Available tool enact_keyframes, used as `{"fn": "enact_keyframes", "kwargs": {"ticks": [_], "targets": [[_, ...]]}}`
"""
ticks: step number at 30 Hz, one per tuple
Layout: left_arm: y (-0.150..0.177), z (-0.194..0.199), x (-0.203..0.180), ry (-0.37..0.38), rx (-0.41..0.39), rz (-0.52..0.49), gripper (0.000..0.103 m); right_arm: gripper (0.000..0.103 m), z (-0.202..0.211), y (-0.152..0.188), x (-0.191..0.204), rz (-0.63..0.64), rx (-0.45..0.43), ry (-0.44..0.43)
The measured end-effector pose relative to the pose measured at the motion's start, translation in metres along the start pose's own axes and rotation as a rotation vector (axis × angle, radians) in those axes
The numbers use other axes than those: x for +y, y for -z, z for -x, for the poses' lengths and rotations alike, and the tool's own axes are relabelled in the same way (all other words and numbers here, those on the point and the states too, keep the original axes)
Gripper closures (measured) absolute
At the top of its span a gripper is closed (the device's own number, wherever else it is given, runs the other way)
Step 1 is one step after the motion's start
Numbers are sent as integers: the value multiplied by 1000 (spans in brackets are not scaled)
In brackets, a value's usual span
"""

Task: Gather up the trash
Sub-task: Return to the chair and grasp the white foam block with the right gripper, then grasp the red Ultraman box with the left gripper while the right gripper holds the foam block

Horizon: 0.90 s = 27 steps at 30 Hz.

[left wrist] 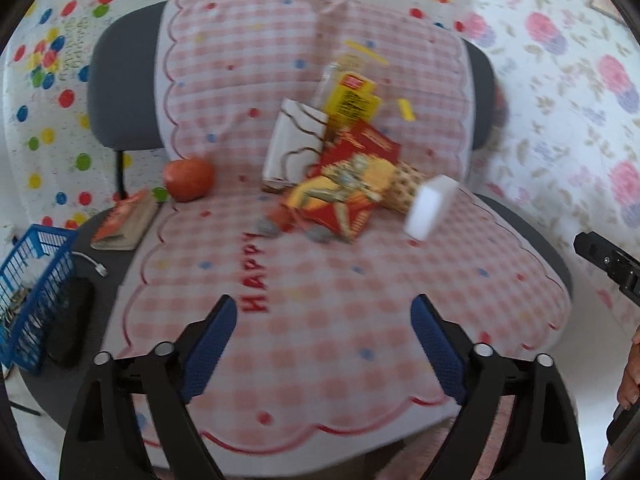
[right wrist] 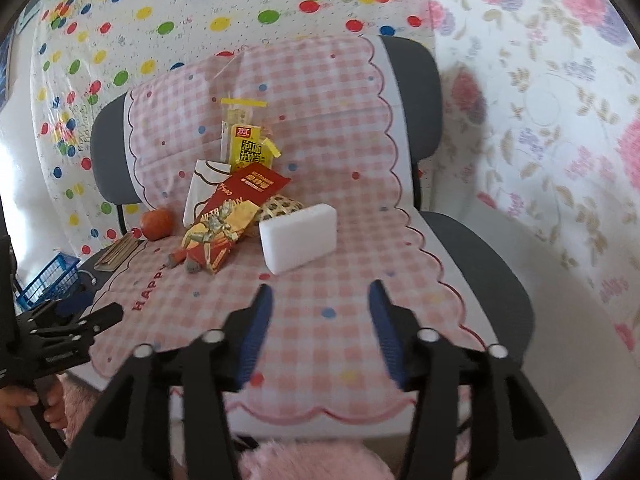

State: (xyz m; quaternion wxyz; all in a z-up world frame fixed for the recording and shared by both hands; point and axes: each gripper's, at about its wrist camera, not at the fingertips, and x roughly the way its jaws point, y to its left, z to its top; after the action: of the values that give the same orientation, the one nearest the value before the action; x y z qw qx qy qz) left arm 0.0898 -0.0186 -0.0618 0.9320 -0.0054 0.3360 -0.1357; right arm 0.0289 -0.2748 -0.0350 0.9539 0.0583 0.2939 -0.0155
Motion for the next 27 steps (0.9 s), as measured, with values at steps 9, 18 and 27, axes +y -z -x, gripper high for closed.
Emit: {"fn": "enact_keyframes", "kwargs": {"ticks": [9,18,27], "targets": [[-30,-43,34,-56,34,31,14,35,-96,-32,41,10,70,49],[-47,-73,43,-90,50,30,11,29,-176,-41,66,-8,139,164],[-54,-90,14,-49,63,-50,11,68,-164,-32,35,-43,114,228]]}}
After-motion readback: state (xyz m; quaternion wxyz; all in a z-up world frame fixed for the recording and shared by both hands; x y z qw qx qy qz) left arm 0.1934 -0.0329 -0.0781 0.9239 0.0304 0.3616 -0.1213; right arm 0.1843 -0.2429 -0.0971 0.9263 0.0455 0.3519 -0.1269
